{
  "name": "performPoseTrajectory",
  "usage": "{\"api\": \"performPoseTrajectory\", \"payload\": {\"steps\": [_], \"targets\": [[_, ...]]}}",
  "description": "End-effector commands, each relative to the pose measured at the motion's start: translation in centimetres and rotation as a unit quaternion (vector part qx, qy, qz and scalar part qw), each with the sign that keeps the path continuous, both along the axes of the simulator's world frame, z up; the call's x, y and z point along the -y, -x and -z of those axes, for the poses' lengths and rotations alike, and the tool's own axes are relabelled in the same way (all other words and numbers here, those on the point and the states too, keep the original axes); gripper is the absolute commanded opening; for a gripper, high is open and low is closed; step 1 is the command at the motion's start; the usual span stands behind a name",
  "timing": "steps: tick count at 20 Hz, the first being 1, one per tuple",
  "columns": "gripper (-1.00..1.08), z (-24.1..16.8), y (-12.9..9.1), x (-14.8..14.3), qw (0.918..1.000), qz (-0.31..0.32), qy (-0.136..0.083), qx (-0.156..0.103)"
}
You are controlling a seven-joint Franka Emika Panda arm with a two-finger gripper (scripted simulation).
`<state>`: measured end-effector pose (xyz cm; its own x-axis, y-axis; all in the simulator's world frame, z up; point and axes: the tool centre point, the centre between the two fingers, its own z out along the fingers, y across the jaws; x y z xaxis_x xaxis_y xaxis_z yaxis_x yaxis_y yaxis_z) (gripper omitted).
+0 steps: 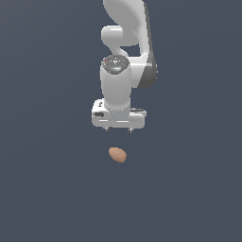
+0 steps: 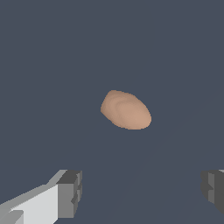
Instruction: Pick up the object and move it to a goal position.
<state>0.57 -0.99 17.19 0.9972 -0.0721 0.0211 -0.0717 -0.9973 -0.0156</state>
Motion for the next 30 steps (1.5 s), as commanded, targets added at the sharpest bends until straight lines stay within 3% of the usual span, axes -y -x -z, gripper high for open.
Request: {"api": "performPoseTrajectory", "payload": {"steps": [1,11,20,30], "targets": [[1.0,0.0,0.0,0.0,1.0,0.0,0.0,0.0],[1.0,-1.8,-1.2,-3.6,0.9995,-0.023,-0.004,0.02],[1.0,-1.5,-1.2,-3.4,0.9992,-0.034,-0.003,0.018],[1.0,-0.2,-1.9,-2.8,0.9945,-0.104,0.003,0.015]]}}
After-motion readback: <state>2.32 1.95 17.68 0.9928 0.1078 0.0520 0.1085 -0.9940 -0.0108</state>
